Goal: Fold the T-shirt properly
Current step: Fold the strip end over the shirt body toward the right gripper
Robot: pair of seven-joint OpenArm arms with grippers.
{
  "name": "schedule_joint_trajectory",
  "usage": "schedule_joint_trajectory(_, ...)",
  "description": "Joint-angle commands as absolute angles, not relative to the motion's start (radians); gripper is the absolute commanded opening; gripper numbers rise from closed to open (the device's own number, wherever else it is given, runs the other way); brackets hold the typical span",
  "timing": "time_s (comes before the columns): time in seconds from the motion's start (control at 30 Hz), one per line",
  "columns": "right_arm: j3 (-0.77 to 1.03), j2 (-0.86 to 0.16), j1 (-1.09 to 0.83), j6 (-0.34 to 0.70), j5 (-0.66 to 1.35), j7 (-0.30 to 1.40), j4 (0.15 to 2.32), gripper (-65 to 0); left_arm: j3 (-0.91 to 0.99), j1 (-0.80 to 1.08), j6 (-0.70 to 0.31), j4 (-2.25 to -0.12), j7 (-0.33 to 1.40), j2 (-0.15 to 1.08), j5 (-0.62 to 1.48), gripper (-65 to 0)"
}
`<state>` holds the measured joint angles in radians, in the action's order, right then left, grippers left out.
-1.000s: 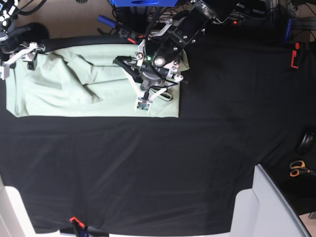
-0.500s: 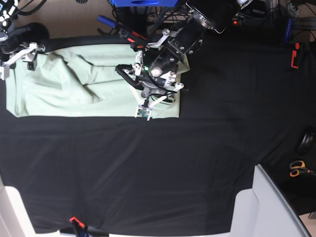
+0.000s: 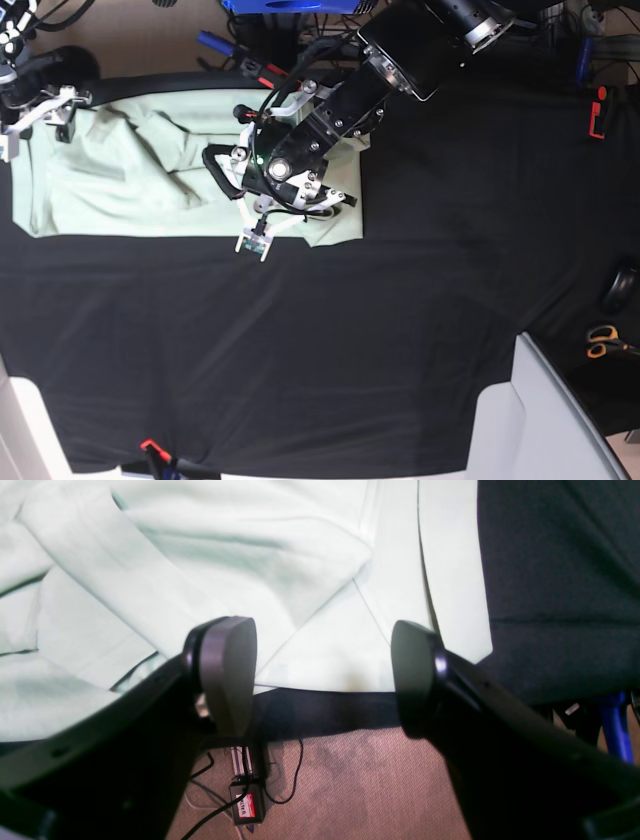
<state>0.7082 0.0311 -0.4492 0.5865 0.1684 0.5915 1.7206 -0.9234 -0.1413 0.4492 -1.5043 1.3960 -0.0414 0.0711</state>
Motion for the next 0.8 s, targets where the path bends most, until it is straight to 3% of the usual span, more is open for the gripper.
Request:
schedule_joint_trajectory(0.0,0.713,0.022,-0.449,0.588,0.179,0.572,1.735,-25.4,-0.923,-0.163,0.455,-1.520,1.396,-0.053,0.064,-65.0)
schedule_joint_trajectory(0.37,0.713,0.022,-0.449,0.588,0.179,0.572,1.735,-25.4,-1.063,-0.168,0.452,-1.472,1.396,-0.073,-0.104,-65.0)
schedule_joint_trajectory(0.77,0.713,0.022,-0.449,0.588,0.179,0.572,1.735,-25.4,-1.147,-0.174,0.453,-1.372,1.396,-0.094,-0.111,-65.0)
